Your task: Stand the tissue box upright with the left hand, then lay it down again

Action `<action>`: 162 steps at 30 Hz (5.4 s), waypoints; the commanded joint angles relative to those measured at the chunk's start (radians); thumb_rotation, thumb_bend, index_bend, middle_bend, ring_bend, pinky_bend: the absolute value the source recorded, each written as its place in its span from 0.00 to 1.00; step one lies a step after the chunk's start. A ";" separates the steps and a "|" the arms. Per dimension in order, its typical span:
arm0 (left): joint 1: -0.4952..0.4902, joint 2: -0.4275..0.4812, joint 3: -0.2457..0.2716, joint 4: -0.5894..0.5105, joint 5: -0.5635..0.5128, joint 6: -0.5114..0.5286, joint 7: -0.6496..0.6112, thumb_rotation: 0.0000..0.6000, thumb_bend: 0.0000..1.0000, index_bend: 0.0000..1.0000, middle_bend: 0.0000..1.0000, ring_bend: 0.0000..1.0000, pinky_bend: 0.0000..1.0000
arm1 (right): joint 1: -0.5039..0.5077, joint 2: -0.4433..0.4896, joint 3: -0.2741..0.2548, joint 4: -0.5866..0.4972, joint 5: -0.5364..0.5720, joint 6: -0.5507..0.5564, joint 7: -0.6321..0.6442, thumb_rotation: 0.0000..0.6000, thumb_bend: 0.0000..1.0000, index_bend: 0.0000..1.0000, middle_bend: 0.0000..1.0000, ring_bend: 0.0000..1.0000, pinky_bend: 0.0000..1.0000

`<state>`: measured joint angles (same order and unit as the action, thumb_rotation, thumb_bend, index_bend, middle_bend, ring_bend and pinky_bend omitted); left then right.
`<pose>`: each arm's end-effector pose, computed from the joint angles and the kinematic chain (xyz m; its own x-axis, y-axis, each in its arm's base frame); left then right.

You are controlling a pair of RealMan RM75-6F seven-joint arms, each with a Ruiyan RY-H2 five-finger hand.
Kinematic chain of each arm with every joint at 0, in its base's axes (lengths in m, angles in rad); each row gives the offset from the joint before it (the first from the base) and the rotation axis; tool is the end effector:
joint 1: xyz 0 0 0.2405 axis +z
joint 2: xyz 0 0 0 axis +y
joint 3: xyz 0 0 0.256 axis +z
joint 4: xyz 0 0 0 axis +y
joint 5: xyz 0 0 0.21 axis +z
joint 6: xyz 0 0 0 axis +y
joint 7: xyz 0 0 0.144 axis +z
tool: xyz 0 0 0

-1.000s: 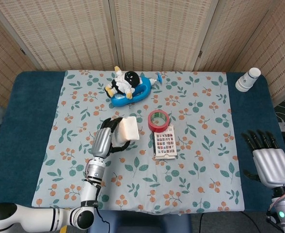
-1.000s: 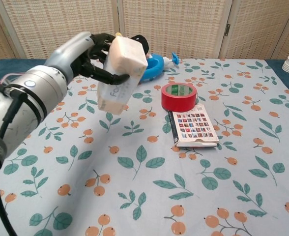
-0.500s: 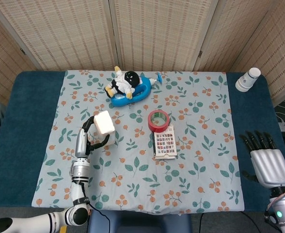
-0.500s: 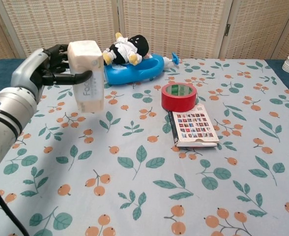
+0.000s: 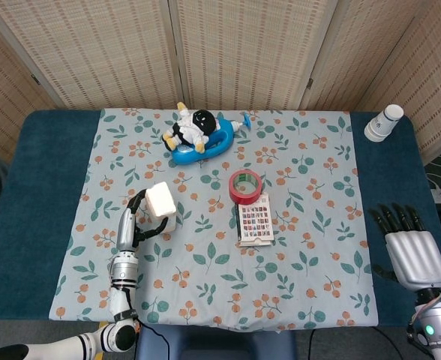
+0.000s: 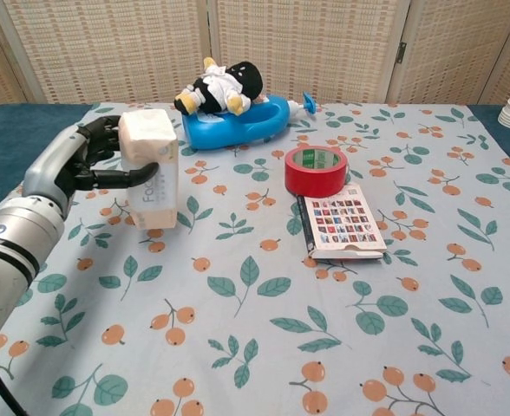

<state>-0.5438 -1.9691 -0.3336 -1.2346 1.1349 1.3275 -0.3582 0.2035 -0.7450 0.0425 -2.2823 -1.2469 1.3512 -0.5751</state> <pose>-0.1592 0.3171 -0.0577 -0.5299 0.0023 0.8481 0.8480 -0.0118 0.5299 -0.2075 -0.1879 0.1980 0.6086 -0.1879 0.7709 -0.7861 -0.0105 0.6180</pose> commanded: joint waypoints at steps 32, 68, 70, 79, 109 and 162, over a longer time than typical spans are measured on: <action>0.070 0.099 0.044 0.010 0.122 -0.078 -0.118 1.00 0.12 0.00 0.00 0.00 0.08 | 0.017 0.000 -0.006 -0.010 0.008 -0.015 0.000 1.00 0.11 0.11 0.06 0.00 0.03; -0.213 0.584 -0.109 -0.836 -0.467 -0.128 1.111 1.00 0.12 0.00 0.07 0.00 0.06 | 0.012 0.050 0.004 -0.030 -0.034 -0.015 0.087 1.00 0.11 0.11 0.06 0.00 0.03; -0.273 0.594 -0.142 -0.889 -0.612 -0.079 1.197 1.00 0.12 0.00 0.07 0.00 0.06 | 0.015 0.050 0.006 -0.026 -0.027 -0.017 0.088 1.00 0.11 0.11 0.06 0.00 0.03; -0.517 0.570 -0.162 -0.911 -1.020 0.096 1.482 1.00 0.12 0.00 0.09 0.00 0.06 | 0.014 0.049 0.006 -0.029 -0.030 -0.016 0.086 1.00 0.12 0.11 0.06 0.00 0.03; -0.630 0.496 -0.101 -0.727 -1.171 0.206 1.523 1.00 0.13 0.00 0.09 0.00 0.06 | 0.025 0.059 0.013 -0.022 -0.005 -0.036 0.103 1.00 0.11 0.11 0.06 0.00 0.03; -0.558 0.482 -0.091 -0.672 -0.947 0.161 1.342 1.00 0.21 0.44 0.58 0.27 0.19 | 0.036 0.043 0.013 -0.010 0.027 -0.040 0.090 1.00 0.11 0.11 0.06 0.00 0.03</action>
<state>-1.1205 -1.4952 -0.4045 -1.8828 0.1370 1.4903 1.0451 0.2398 -0.7022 0.0558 -2.2919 -1.2197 1.3113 -0.4851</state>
